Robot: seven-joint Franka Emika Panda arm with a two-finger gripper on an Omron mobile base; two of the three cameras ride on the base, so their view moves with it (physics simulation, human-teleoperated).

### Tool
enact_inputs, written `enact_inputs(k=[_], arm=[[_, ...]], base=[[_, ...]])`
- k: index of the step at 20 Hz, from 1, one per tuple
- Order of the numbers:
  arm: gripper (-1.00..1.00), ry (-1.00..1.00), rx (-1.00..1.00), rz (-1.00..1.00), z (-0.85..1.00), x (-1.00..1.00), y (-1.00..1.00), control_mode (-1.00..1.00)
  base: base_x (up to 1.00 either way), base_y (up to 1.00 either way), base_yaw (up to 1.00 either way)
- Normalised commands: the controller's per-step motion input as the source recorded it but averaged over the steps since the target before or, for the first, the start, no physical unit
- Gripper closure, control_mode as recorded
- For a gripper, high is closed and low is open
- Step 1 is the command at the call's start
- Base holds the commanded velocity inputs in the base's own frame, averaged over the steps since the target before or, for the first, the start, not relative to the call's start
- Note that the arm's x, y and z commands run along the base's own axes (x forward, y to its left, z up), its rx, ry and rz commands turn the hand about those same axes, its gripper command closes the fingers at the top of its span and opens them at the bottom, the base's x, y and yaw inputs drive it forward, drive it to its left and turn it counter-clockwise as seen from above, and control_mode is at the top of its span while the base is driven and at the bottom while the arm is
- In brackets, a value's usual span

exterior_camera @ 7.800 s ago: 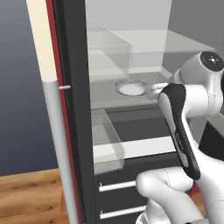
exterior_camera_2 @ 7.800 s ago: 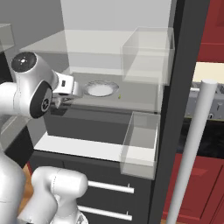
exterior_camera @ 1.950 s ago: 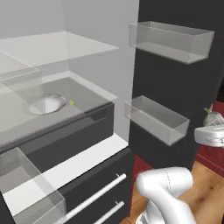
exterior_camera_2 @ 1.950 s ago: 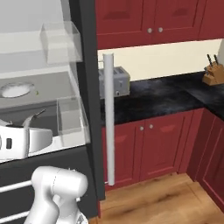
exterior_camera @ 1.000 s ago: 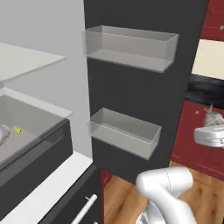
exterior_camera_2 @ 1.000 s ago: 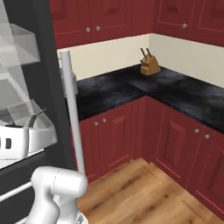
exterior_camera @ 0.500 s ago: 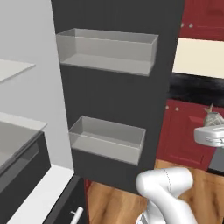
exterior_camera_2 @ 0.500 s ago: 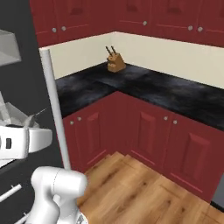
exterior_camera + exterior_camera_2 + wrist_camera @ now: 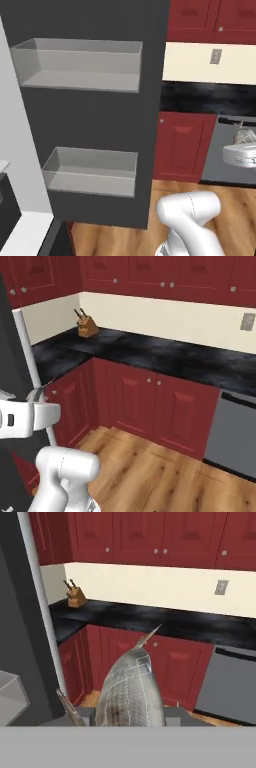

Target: Transport the fish from the fridge to the microwave and turn on the microwave.

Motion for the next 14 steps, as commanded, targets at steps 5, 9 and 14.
enact_inputs(k=[5,9,14], arm=[[1.00,0.00,0.00,0.00,0.00,0.00,0.00,1.00],[1.00,0.00,0.00,0.00,0.00,0.00,0.00,1.00],[1.00,0.00,0.00,0.00,0.00,0.00,0.00,1.00]], base=[[-0.41,-0.50,-0.45],[-0.29,-0.52,-0.43],[-0.15,-0.54,-0.40]])
